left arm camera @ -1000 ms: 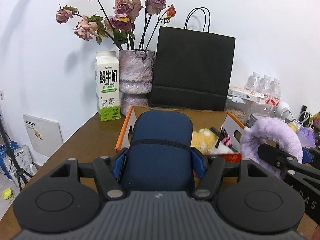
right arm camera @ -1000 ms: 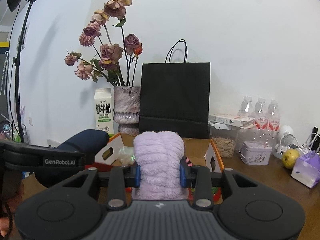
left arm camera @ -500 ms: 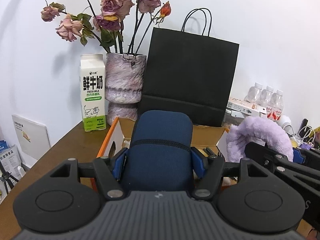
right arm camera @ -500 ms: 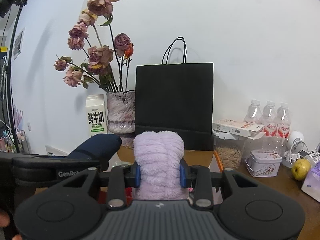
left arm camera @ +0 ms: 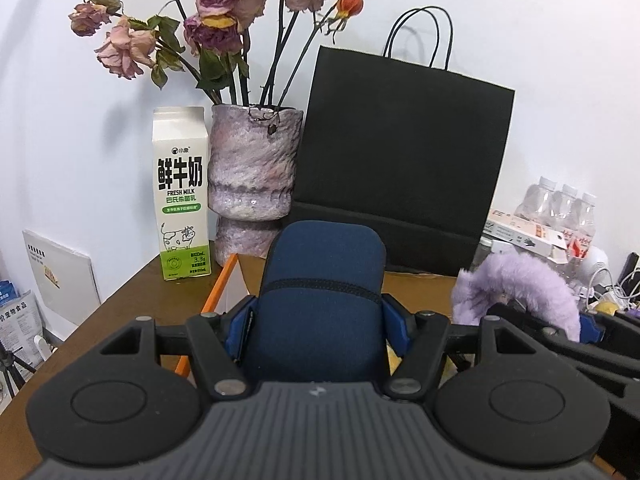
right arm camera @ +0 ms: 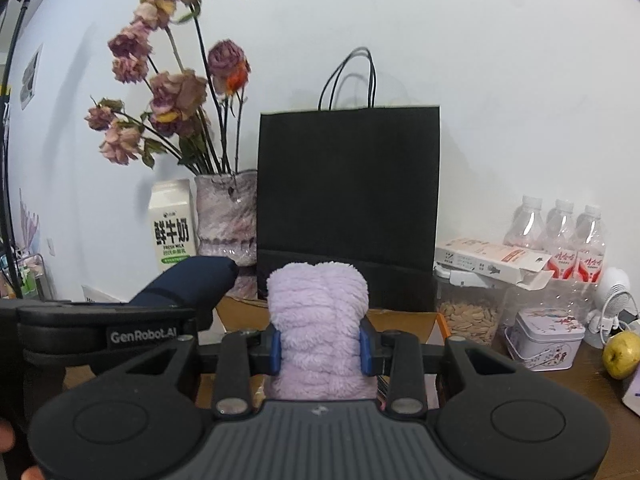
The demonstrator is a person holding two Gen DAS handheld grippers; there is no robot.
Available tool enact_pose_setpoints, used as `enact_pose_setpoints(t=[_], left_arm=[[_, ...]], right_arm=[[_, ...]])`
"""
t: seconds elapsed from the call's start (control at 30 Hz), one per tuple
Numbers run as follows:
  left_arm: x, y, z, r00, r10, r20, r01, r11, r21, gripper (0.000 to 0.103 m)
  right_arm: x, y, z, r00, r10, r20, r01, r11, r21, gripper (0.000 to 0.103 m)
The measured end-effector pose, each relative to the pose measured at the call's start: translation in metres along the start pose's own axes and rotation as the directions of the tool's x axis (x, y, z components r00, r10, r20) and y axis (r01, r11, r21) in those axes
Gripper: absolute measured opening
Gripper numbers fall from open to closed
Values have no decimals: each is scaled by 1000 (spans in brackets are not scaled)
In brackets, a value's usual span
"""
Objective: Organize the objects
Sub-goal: 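Carry the navy pouch and lilac headband with both grippers toward the box, then open both grippers to drop the pouch and headband into the box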
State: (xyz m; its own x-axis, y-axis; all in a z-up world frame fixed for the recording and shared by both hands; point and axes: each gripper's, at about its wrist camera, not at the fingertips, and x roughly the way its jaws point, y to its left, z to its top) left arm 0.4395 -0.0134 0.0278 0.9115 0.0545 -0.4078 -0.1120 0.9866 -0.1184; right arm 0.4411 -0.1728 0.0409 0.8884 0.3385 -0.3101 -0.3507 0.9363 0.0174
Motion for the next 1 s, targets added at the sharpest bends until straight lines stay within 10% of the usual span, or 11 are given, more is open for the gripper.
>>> enact_pose_setpoints(t=[0.63,0.73,0.8,1.0], left_arm=[[56,-1,-2,999,15,-47,-13,999,46,71],[52,1,-1,1000,28,-6,-28,999,36,103],[49,1,-1,999,39,24,-40,999,35,103],[53,3,-1,999,39,-7,-39,999,30,103]], right_arm=[[61,-24,-20,996,-79,-44,80,997,21,36],[63,-24,-22,994,-100,-49,101,995,20,55],[66,-25,-23,992,-102,-68,104,994,26,98],[66,-23,-25,990,-107,-93,109,994,18,103]])
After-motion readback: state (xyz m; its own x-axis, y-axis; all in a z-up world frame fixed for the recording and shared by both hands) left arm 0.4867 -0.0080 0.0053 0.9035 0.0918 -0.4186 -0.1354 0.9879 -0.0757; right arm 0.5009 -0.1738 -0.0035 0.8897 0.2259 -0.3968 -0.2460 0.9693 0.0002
